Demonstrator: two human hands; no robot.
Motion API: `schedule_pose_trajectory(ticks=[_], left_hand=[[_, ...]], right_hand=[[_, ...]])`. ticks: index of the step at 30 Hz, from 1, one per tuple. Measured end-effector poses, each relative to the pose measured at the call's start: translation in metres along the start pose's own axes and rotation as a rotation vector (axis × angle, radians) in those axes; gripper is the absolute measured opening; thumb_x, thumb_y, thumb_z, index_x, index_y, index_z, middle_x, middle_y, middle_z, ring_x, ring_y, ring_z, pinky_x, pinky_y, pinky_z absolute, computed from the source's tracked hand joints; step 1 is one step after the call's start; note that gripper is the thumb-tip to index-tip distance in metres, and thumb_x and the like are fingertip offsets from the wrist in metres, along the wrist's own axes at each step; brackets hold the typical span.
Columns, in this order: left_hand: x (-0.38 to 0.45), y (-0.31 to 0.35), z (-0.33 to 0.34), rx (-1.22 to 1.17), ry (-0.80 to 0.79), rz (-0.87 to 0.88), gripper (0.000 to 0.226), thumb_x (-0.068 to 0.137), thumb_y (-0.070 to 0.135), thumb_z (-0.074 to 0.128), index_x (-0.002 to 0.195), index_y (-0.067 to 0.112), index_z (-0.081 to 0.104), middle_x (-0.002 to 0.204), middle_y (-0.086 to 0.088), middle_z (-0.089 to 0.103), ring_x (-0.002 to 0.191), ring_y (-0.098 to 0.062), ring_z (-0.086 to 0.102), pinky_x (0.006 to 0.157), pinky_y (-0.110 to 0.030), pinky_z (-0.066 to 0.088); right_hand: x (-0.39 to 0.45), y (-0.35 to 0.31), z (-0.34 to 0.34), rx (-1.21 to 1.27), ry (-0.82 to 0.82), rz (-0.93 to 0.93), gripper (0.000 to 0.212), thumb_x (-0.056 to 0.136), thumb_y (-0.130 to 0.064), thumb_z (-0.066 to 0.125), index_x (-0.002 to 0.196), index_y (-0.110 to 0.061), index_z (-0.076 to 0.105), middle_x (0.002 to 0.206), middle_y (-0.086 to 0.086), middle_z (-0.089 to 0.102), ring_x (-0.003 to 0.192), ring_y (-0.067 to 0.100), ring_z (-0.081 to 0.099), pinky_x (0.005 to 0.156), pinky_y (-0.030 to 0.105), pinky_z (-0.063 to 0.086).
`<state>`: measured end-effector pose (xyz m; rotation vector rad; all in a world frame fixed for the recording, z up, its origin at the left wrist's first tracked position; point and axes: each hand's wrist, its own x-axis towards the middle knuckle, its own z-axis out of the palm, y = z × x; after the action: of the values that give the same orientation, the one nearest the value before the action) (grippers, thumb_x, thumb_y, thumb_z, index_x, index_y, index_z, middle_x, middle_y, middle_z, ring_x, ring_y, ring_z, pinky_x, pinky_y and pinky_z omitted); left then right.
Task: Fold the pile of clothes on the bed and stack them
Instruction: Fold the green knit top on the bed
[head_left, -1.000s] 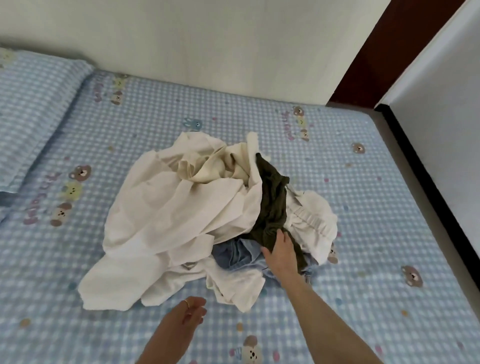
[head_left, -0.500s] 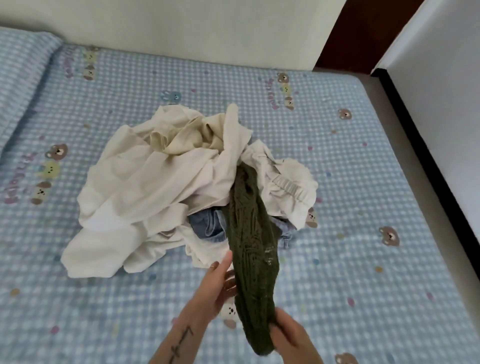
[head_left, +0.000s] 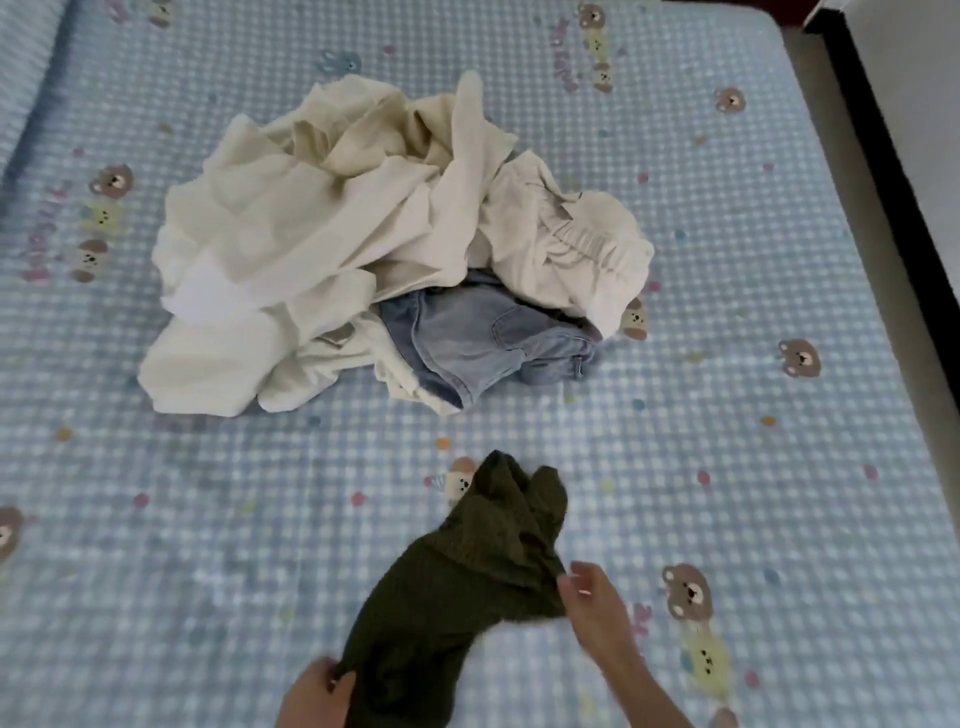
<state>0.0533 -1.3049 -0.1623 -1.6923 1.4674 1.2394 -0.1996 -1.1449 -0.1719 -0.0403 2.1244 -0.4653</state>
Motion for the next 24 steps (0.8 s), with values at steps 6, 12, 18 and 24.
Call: schedule_pose_trajectory(ticks=[6, 12, 18, 24], left_hand=[[0.038, 0.009, 0.013, 0.045, 0.261, 0.396, 0.031, 0.091, 0.025, 0.059, 0.120, 0.014, 0.057, 0.112, -0.001, 0.053, 0.111, -0.023, 0.054, 0.095, -0.031, 0.043], [0.053, 0.104, 0.054, -0.037, 0.132, 0.712, 0.081, 0.083, 0.038, 0.067, 0.148, 0.021, 0.023, 0.142, 0.002, 0.040, 0.132, -0.019, 0.035, 0.110, -0.037, 0.033], [0.047, 0.113, 0.035, -0.061, 0.136, 0.712, 0.020, 0.088, 0.022, 0.062, 0.106, 0.029, 0.057, 0.101, 0.010, 0.063, 0.094, -0.007, 0.058, 0.084, -0.023, 0.045], [0.021, 0.036, -0.012, -0.040, 0.166, 0.620, 0.027, 0.081, 0.024, 0.071, 0.081, 0.035, 0.046, 0.080, 0.011, 0.059, 0.074, -0.004, 0.057, 0.060, -0.016, 0.039]], right_hand=[[0.045, -0.046, 0.028, -0.132, 0.100, -0.172, 0.068, 0.092, -0.036, 0.058, 0.148, -0.014, 0.025, 0.141, 0.014, 0.036, 0.127, 0.032, 0.043, 0.101, 0.037, 0.040], [0.047, -0.041, 0.052, -0.102, 0.147, -0.289, 0.039, 0.090, -0.006, 0.047, 0.128, -0.015, 0.051, 0.112, 0.011, 0.065, 0.093, 0.023, 0.062, 0.070, 0.016, 0.047], [0.033, -0.020, 0.017, -0.081, 0.328, -0.245, 0.047, 0.093, -0.003, 0.040, 0.139, -0.014, 0.045, 0.122, 0.014, 0.060, 0.108, 0.031, 0.059, 0.087, 0.033, 0.046], [0.016, 0.010, -0.009, -0.188, 0.341, -0.109, 0.051, 0.093, -0.002, 0.042, 0.143, -0.012, 0.038, 0.137, 0.018, 0.043, 0.112, 0.037, 0.053, 0.087, 0.040, 0.046]])
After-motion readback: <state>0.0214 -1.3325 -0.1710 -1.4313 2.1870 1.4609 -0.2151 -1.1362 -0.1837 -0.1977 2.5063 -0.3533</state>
